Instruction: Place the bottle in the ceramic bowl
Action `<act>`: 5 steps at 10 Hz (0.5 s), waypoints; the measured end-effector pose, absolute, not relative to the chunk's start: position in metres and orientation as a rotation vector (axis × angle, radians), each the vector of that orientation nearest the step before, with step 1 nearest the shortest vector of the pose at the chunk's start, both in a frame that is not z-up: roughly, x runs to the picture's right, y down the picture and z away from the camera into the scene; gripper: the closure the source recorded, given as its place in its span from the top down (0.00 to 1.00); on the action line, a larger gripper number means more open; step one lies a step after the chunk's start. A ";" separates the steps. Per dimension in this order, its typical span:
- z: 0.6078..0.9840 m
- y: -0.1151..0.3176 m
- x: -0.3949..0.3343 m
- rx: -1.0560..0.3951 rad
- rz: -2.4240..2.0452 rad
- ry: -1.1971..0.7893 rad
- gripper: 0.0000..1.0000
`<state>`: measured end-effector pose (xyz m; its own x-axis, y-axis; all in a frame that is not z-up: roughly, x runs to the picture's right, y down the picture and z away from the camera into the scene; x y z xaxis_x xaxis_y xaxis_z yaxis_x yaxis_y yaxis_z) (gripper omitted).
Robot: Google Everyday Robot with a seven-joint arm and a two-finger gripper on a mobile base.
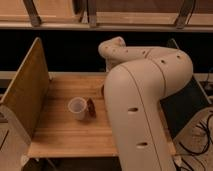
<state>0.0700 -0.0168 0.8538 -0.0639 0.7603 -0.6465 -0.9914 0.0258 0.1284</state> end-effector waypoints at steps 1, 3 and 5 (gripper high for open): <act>0.854 -0.017 0.072 -0.450 1.519 0.661 0.43; 0.854 -0.017 0.069 -0.452 1.515 0.659 0.62; 0.854 -0.017 0.070 -0.451 1.515 0.660 0.78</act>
